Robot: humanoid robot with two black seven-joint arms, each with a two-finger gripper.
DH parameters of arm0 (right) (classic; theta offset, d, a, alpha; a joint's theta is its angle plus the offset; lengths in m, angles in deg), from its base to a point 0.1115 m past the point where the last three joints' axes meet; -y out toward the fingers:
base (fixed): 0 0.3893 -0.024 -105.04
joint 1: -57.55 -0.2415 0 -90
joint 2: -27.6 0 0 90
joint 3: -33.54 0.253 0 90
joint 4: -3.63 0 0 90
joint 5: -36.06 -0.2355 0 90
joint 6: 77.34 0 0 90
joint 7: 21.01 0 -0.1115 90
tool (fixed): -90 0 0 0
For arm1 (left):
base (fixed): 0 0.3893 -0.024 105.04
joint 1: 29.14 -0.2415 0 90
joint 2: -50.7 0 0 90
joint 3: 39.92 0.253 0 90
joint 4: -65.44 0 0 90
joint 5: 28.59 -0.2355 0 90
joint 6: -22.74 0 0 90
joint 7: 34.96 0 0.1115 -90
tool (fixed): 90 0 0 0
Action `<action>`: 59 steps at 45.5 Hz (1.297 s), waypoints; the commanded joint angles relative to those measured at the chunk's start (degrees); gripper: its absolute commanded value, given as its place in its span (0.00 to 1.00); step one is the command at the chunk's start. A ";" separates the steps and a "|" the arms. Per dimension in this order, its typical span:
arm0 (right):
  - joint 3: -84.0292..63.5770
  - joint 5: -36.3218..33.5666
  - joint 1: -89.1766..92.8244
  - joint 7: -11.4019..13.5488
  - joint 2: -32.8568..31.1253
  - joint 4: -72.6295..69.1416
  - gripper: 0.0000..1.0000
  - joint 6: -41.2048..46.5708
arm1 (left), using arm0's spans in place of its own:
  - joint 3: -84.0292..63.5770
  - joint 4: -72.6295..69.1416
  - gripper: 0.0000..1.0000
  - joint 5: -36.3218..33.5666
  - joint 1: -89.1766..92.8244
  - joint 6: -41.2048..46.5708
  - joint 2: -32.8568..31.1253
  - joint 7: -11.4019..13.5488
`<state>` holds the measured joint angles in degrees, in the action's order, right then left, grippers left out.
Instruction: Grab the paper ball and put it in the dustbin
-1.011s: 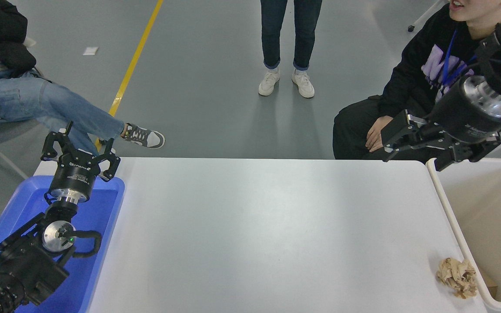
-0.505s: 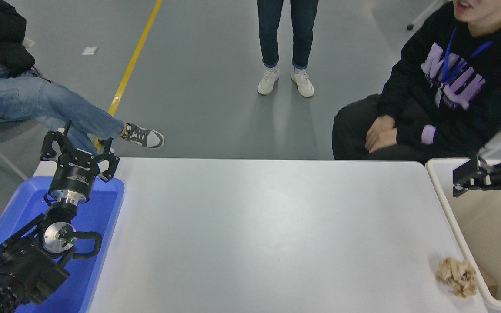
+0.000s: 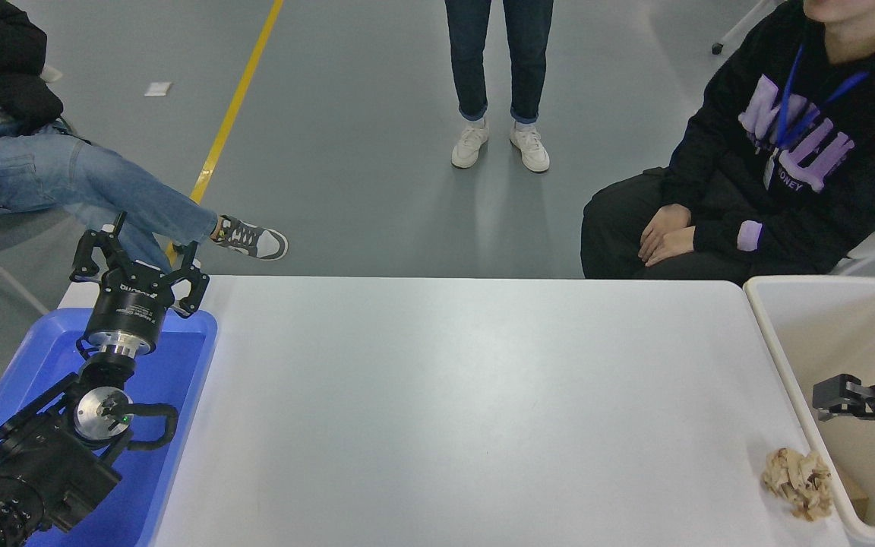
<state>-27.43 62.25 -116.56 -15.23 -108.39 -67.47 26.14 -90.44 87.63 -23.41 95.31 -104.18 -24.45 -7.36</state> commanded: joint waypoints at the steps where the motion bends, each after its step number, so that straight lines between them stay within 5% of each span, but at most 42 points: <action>1: 3.76 0.18 6.15 0.02 -0.06 1.57 0.98 -1.96 | -0.01 0.05 0.98 0.00 0.00 0.01 0.00 0.00; 59: 17.29 -0.62 23.03 0.02 6.61 12.29 0.98 -5.22 | -0.01 0.05 0.98 0.00 0.00 0.01 0.00 0.00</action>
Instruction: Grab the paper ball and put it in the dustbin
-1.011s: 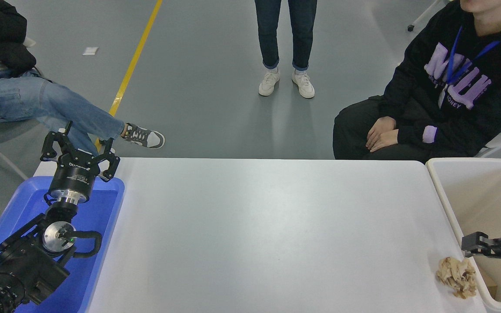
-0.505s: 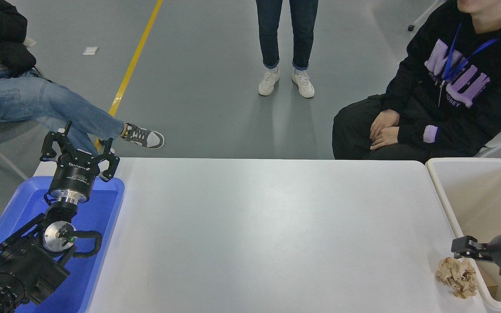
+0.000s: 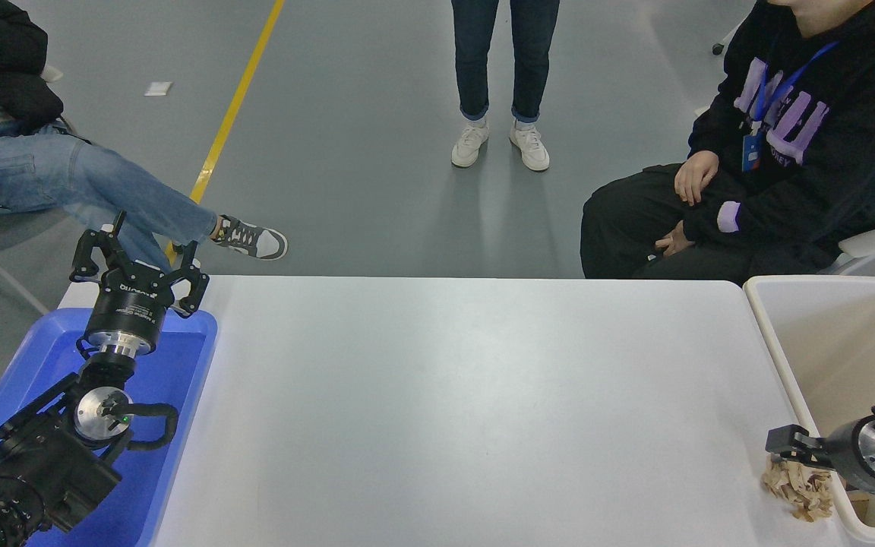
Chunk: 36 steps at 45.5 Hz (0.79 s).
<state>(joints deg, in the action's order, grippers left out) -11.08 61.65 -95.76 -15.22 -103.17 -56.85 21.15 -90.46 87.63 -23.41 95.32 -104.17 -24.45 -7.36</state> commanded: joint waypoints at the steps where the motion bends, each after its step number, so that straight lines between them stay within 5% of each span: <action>1: 1.20 -0.02 2.57 0.01 1.48 2.03 0.98 -0.23 | 0.00 0.05 0.98 0.00 0.00 0.00 0.00 0.00; 28: 3.14 -1.69 5.74 0.01 2.36 3.97 0.86 -0.31 | 0.00 0.05 0.98 0.00 0.00 0.00 0.00 0.00; 33: 3.14 -1.86 5.92 0.09 2.45 3.97 0.70 -0.23 | 0.00 0.05 0.98 0.00 0.00 0.00 0.00 0.00; 36: 3.14 -3.00 5.92 0.09 2.36 3.79 0.48 0.47 | 0.00 -0.04 0.98 0.00 0.00 0.00 0.00 0.00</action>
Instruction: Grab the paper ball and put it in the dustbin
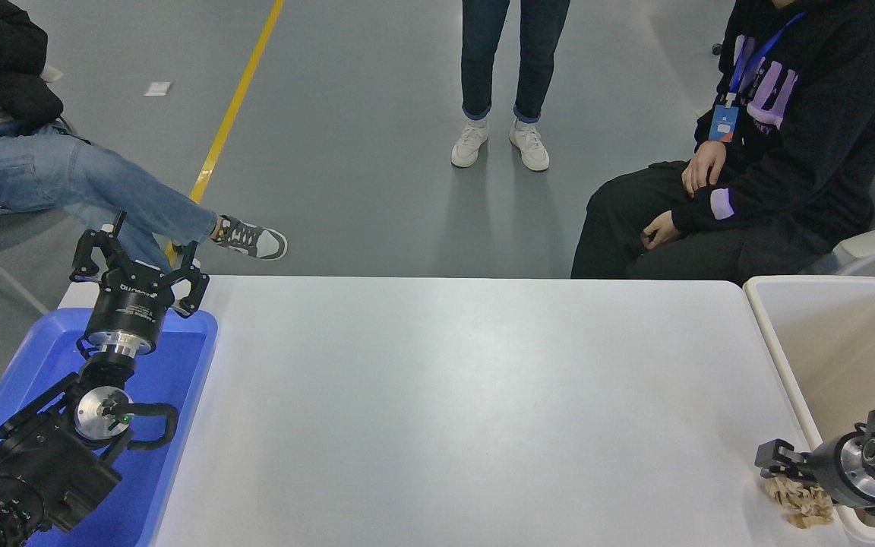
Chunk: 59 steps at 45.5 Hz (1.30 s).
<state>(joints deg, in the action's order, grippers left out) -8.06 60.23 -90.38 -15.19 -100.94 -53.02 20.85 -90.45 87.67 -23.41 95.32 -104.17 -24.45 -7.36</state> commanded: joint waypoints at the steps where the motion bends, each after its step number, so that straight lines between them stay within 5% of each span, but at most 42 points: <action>1: 0.12 -2.28 0.54 0.07 0.22 -0.21 0.39 1.04 | -0.09 -0.07 0.98 0.00 0.00 0.00 0.00 0.00; 8: -0.67 -6.85 0.36 0.07 0.05 -0.74 0.00 1.30 | 0.00 -0.07 0.98 0.00 0.00 -0.09 0.00 0.00; 29: -4.80 -11.69 -5.35 -0.11 -1.44 -3.81 0.00 8.60 | 0.00 0.01 0.98 0.00 0.00 0.00 0.00 0.00; 45: -20.09 -11.16 -30.91 -0.46 -3.91 -22.09 0.00 9.03 | 0.18 -0.07 0.98 0.00 0.08 0.00 0.09 -0.09; 59: -20.80 -12.21 -54.55 -0.46 -3.38 -31.33 0.00 26.34 | 0.09 -0.07 0.98 0.00 0.00 0.00 0.00 0.00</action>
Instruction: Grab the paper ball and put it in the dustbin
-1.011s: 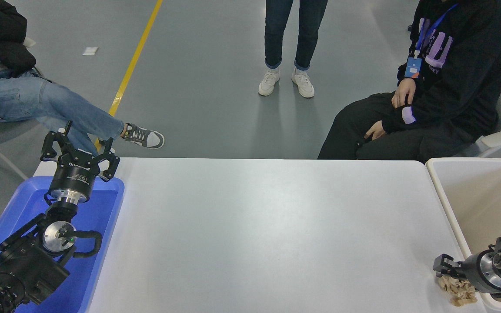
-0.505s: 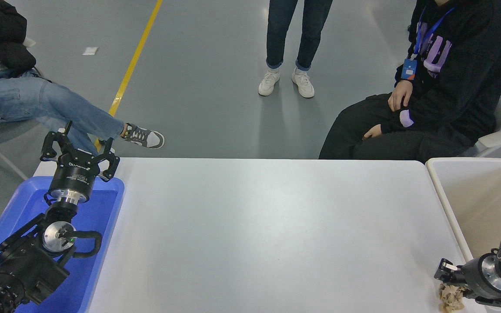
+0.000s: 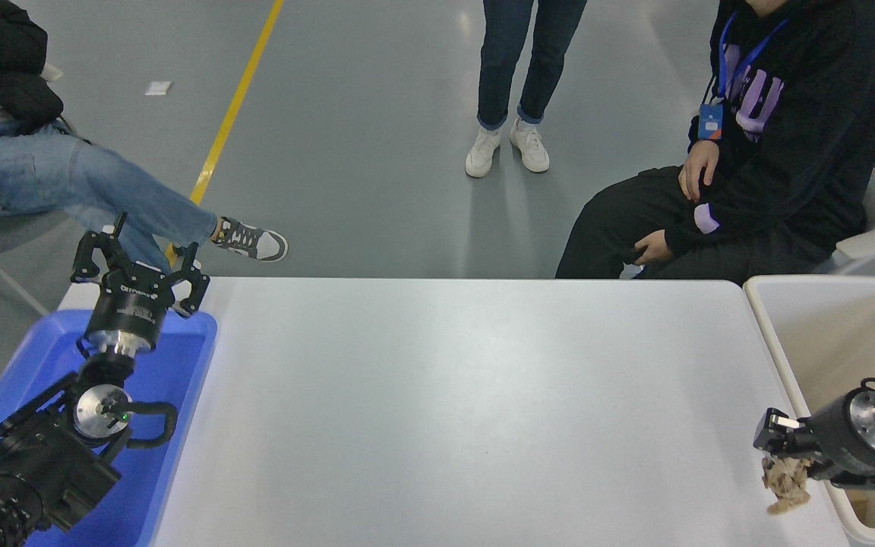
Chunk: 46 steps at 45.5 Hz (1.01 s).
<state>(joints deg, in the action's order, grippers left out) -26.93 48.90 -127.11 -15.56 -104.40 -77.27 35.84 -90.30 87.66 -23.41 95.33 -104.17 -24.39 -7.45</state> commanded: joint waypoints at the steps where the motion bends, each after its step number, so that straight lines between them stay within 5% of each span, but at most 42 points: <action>1: -2.10 -1.32 -19.66 -0.09 0.25 -7.25 0.00 12.76 | -0.07 -0.07 0.98 0.00 -0.02 0.00 0.03 0.09; 8: -2.72 -8.26 -31.53 -0.09 2.10 -7.25 0.00 21.83 | -0.07 -0.07 0.98 0.00 -0.02 0.00 -0.06 0.09; 23: -8.34 -16.35 -47.62 0.00 10.62 -7.52 0.00 21.83 | -0.16 -0.07 0.98 0.09 -0.02 0.09 -0.06 0.09; 46: -11.76 -16.88 -50.27 0.09 10.89 -7.78 0.00 21.83 | -0.16 0.02 0.98 0.09 -0.02 0.09 -0.06 0.09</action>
<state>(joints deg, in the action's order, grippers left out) -36.36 32.66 -176.06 -15.52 -94.00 -85.01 57.45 -90.44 87.61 -23.35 95.31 -104.09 -24.45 -7.36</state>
